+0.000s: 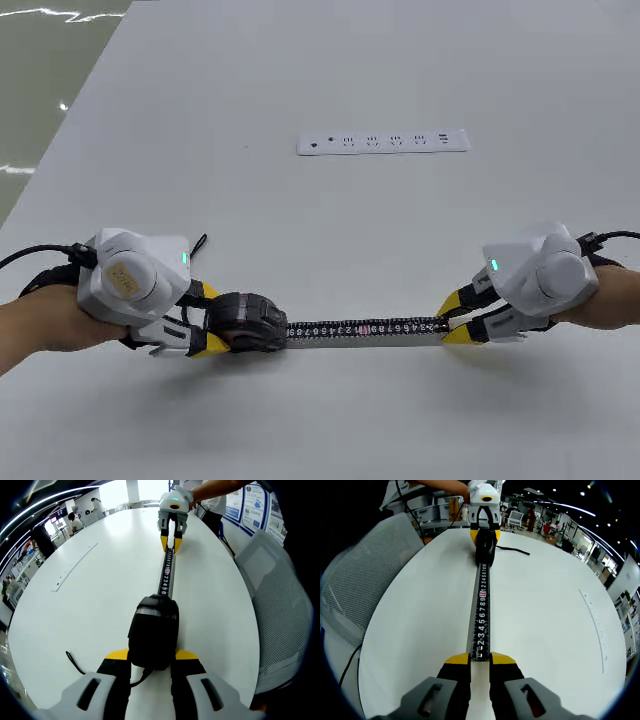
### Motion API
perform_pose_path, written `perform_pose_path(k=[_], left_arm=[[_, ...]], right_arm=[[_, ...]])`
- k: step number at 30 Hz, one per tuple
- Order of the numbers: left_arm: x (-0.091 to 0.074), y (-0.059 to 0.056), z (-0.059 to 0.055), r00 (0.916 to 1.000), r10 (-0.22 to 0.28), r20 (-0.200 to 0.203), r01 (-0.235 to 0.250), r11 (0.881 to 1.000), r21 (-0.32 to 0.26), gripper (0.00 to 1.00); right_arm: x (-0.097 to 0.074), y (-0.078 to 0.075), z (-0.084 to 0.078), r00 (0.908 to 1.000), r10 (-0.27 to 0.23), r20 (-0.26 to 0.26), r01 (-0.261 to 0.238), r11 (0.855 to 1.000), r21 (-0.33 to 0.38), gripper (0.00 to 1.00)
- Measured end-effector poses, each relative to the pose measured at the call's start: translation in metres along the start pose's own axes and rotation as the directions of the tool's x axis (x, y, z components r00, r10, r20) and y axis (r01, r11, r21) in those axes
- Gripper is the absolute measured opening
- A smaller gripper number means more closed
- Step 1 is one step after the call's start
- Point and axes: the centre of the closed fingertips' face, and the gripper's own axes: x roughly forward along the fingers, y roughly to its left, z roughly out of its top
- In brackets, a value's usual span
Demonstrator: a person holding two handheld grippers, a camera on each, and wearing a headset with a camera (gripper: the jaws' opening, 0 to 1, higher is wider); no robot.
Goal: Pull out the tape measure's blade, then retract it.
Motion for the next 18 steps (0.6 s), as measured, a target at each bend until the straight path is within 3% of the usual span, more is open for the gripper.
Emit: perform_pose_path(k=[18], left_arm=[[0.0000, 0.0001, 0.0002, 1.0000, 0.000, -0.001, 0.000, 1.000, 0.001, 0.25]], right_arm=[[-0.0054, 0.0031, -0.0060, 0.9999, -0.003, -0.015, 0.003, 1.000, 0.001, 0.12]])
